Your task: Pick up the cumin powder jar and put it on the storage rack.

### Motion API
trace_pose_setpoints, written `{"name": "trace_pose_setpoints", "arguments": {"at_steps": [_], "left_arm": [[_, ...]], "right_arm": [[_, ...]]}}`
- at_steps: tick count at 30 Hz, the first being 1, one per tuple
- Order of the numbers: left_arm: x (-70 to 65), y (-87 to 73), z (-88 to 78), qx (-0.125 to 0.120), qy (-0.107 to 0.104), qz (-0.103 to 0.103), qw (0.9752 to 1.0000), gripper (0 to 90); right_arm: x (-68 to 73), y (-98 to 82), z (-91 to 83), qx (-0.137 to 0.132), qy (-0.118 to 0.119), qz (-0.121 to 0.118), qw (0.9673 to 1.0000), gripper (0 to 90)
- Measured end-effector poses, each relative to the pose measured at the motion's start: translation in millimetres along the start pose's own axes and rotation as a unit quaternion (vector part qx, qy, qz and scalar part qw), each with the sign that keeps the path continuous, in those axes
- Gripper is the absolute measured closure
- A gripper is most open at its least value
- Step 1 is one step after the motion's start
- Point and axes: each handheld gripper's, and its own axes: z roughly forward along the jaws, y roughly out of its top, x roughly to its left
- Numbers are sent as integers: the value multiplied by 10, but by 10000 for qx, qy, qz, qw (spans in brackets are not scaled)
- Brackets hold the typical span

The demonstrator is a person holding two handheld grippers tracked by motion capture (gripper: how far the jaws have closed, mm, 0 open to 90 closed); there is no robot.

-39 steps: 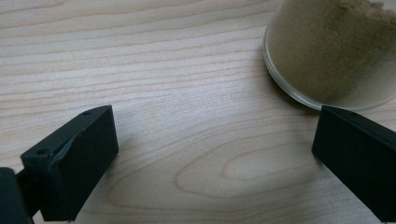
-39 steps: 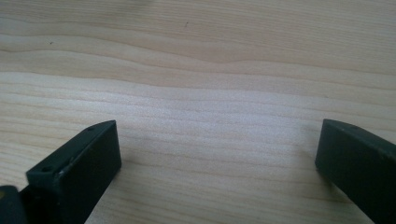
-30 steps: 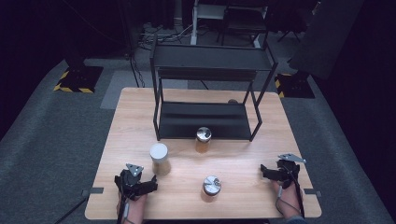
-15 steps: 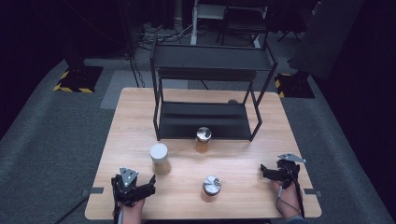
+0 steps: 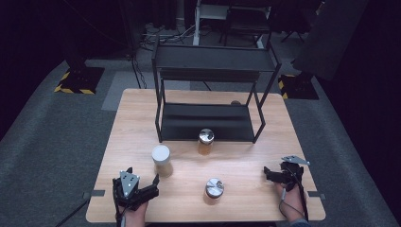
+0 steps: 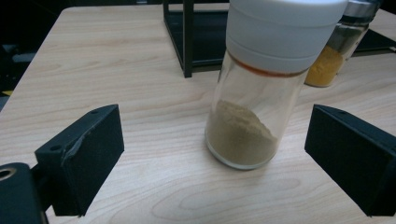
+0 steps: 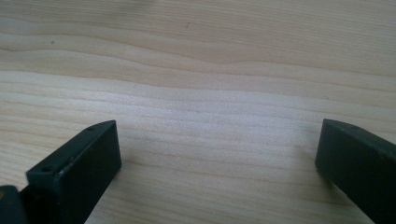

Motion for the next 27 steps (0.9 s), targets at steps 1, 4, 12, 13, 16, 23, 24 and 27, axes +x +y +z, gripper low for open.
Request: {"name": "trace_pose_setpoints", "arguments": {"at_steps": [1, 4, 12, 13, 16, 23, 24, 27], "left_arm": [[-4, -3, 3, -38, -12, 5, 10000, 44], [-8, -6, 23, -133, -105, 23, 9999, 44], [-62, 33, 138, -221, -187, 109, 9995, 45], [-63, 42, 156, -229, -191, 144, 9995, 49], [-72, 58, 193, -254, -167, 176, 9994, 53], [-91, 99, 311, -332, -212, 209, 9990, 54], [-91, 99, 311, -332, -212, 209, 9990, 57], [-114, 121, 372, -364, -213, 245, 9988, 61]], "right_arm": [[0, 0, 0, 0, 0, 0, 10000, 0], [1, 0, 0, -1, -1, 3, 10000, 0], [4, 15, 18, -5, -21, 11, 10000, 0], [4, 15, 18, -5, -21, 11, 10000, 0], [6, 15, 19, -7, -26, 17, 10000, 0], [7, 15, 19, -7, -30, 20, 10000, 0], [8, 16, 19, -5, -30, 25, 10000, 0], [8, 15, 19, -6, -30, 23, 10000, 0]]}}
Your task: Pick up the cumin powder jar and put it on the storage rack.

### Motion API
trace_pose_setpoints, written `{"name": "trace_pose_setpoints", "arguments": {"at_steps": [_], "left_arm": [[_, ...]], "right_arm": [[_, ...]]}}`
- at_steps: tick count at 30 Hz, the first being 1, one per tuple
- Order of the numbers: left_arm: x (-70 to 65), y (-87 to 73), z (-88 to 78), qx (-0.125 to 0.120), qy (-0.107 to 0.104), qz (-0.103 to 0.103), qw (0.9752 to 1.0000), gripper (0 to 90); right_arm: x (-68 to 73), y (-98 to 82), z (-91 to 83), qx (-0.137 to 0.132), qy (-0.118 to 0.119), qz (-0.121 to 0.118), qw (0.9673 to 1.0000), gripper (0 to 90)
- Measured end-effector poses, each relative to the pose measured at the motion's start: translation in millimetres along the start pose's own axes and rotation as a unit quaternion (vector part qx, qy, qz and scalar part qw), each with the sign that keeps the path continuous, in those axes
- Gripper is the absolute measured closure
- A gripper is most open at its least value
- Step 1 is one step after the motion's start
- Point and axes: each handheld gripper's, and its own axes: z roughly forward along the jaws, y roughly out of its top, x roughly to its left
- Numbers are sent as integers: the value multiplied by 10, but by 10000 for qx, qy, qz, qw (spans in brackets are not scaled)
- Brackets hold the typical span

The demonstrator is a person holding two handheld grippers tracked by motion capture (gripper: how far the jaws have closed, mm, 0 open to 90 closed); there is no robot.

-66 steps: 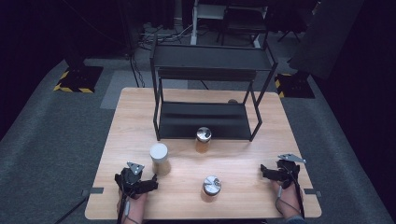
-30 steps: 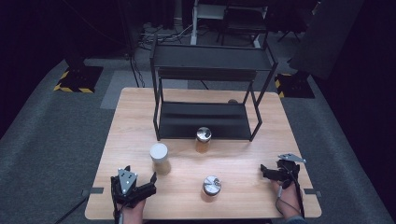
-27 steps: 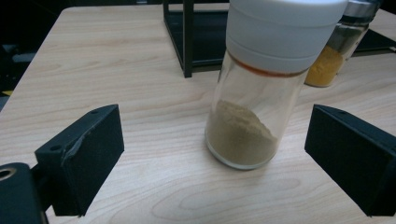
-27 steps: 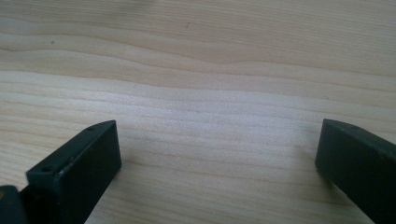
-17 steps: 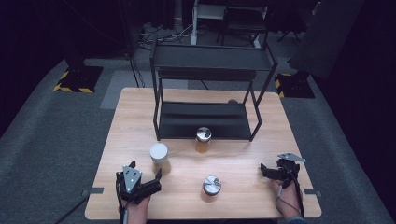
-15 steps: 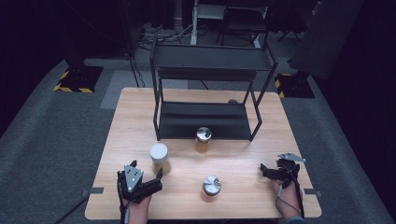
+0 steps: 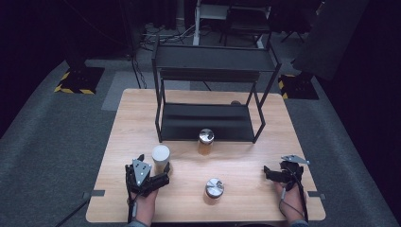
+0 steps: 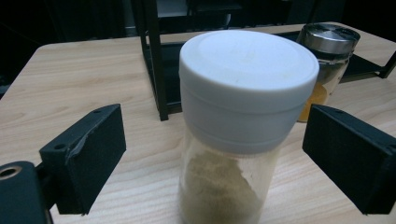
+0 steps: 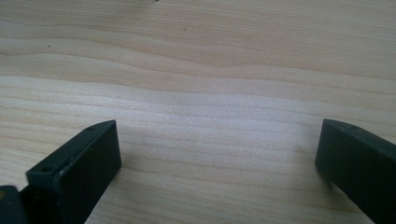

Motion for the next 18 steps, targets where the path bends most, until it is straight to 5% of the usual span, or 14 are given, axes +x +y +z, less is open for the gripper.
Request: {"name": "trace_pose_setpoints", "arguments": {"at_steps": [12, 18], "left_arm": [[-47, 37, 192, -52, -6, 159, 9999, 90], [-55, 37, 228, -60, 18, 139, 9999, 182]], "right_arm": [[0, -1, 0, 0, -1, 0, 10000, 0], [1, -4, -4, 1, -6, 2, 10000, 0]]}}
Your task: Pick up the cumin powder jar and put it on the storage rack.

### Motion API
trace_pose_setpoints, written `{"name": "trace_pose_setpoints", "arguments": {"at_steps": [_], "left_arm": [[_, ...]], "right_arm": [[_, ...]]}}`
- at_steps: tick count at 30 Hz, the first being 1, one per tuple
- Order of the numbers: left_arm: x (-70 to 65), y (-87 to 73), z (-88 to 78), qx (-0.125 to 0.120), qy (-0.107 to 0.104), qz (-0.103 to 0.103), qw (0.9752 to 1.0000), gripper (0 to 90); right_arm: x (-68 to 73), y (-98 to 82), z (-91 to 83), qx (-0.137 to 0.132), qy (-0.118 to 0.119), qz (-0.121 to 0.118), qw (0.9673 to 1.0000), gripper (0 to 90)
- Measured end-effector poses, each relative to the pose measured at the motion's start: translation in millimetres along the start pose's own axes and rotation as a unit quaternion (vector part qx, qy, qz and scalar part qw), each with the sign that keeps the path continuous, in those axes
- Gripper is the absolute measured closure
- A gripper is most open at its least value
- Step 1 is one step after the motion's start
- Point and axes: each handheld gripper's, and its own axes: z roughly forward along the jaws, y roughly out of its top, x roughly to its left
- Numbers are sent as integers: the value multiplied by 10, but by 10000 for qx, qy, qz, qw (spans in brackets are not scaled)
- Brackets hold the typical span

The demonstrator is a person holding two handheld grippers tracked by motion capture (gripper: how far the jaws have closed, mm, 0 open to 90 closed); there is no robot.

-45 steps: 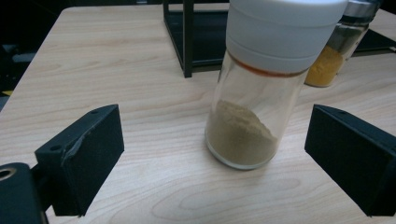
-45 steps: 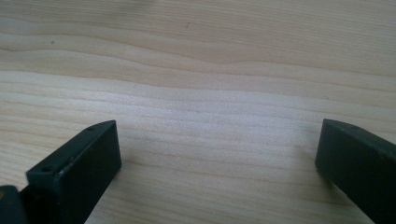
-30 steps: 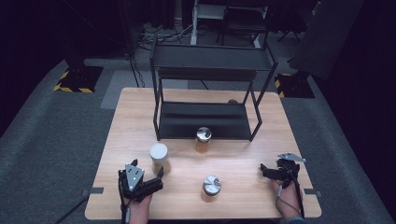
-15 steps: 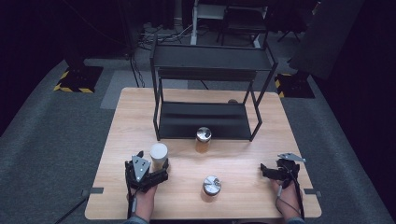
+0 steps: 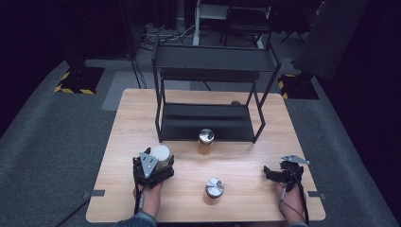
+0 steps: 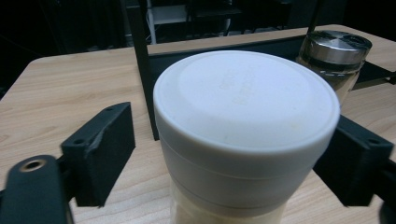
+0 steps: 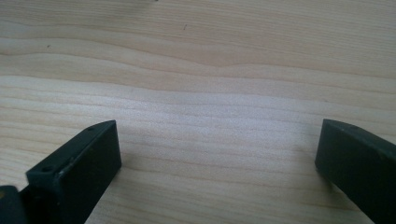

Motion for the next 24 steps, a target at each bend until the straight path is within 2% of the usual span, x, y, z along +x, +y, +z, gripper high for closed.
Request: {"name": "trace_pose_setpoints", "arguments": {"at_steps": [3, 4, 9, 13, 20, 24], "left_arm": [[13, -3, -4, 7, -59, 30, 10000, 234], [-13, -1, -17, -10, -57, 137, 9999, 330], [-36, 42, -1, 57, -38, 108, 9999, 334], [-24, 86, 12, 112, -95, -10, 9999, 335], [-91, 226, -6, 51, -97, 288, 9995, 335], [-101, 300, 14, 41, -103, 267, 9996, 335]], "right_arm": [[0, 0, 0, 0, 0, 1, 10000, 0], [0, 0, 0, 0, 0, 1, 10000, 0], [0, 1, 0, 3, 0, -1, 10000, 0], [0, 1, 0, 2, 0, -1, 10000, 0], [0, 1, 0, 2, -1, -1, 10000, 0], [0, 1, 0, 3, 0, 0, 10000, 0]]}}
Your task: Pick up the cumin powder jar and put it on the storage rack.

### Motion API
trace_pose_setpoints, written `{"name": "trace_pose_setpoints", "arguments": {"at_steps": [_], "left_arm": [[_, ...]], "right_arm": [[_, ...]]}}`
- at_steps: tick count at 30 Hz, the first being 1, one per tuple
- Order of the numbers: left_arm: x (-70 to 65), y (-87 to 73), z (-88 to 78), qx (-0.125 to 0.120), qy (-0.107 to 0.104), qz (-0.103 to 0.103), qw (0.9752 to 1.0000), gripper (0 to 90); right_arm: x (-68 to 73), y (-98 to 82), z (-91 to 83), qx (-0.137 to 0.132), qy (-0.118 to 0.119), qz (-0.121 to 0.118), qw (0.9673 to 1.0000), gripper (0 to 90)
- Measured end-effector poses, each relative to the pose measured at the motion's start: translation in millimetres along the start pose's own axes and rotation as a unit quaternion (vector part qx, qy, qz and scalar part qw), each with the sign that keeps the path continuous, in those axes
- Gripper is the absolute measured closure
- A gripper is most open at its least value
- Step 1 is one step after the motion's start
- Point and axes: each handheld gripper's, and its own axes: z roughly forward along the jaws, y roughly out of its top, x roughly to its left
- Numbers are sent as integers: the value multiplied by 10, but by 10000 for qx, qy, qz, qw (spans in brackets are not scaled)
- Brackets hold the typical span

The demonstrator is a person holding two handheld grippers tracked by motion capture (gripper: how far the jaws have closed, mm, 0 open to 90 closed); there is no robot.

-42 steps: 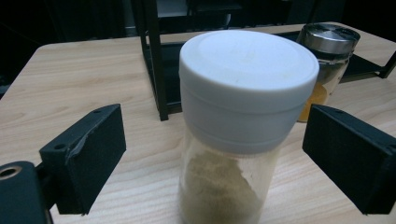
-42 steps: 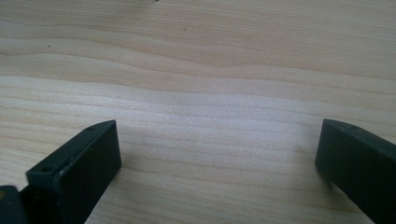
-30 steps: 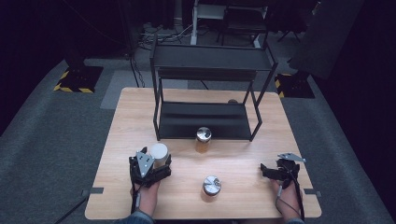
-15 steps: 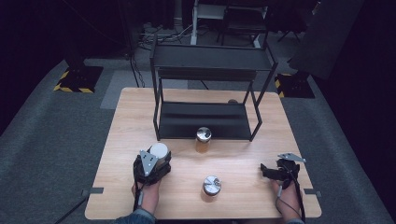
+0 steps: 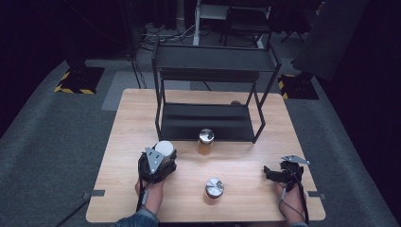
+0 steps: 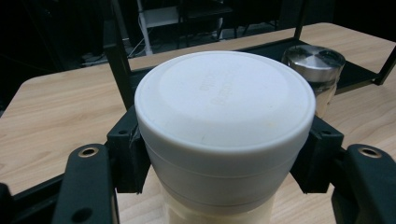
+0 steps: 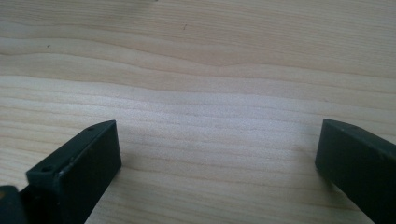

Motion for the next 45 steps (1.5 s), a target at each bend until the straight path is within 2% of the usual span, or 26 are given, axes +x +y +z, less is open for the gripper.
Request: {"name": "trace_pose_setpoints", "arguments": {"at_steps": [3, 6, 11, 17, 24, 30, 33, 39, 41, 42, 43, 44, 45], "left_arm": [[21, 69, 30, -6, -23, -92, 10000, 335], [30, 196, 63, -53, -14, 5, 10000, 335], [63, 293, 95, -92, -48, 13, 9999, 335], [117, 454, 189, 20, -88, 106, 9999, 335], [223, 623, 300, 60, -159, -57, 9998, 335], [258, 765, 354, 50, -222, -18, 9997, 335], [262, 889, 423, 42, -265, 81, 9996, 335], [286, 1035, 547, 53, -323, 119, 9994, 335], [306, 1117, 663, 152, -345, 162, 9992, 335], [306, 1117, 663, 152, -345, 162, 9992, 335], [329, 1154, 752, 232, -339, 152, 9990, 335], [329, 1154, 752, 232, -339, 152, 9990, 335], [355, 1172, 843, 279, -324, 119, 9990, 334]], "right_arm": [[0, 0, 0, 0, 0, -1, 10000, 0], [0, 0, 0, 0, 0, -1, 10000, 0], [0, 0, 0, 0, -1, 0, 10000, 0], [0, 0, 0, 0, -1, 0, 10000, 0], [0, 0, 0, -2, -1, 0, 10000, 0], [0, 0, 0, -2, 0, 0, 10000, 0], [0, 0, 0, -2, 0, -1, 10000, 0], [0, -1, 0, -3, -1, -1, 10000, 0], [0, -1, 0, -2, 0, 0, 10000, 0], [0, -1, 0, -2, 0, 0, 10000, 0], [0, -1, 1, -4, 0, 1, 10000, 0], [0, -1, 1, -4, 0, 1, 10000, 0], [0, -1, 1, -4, 1, 1, 10000, 0]]}}
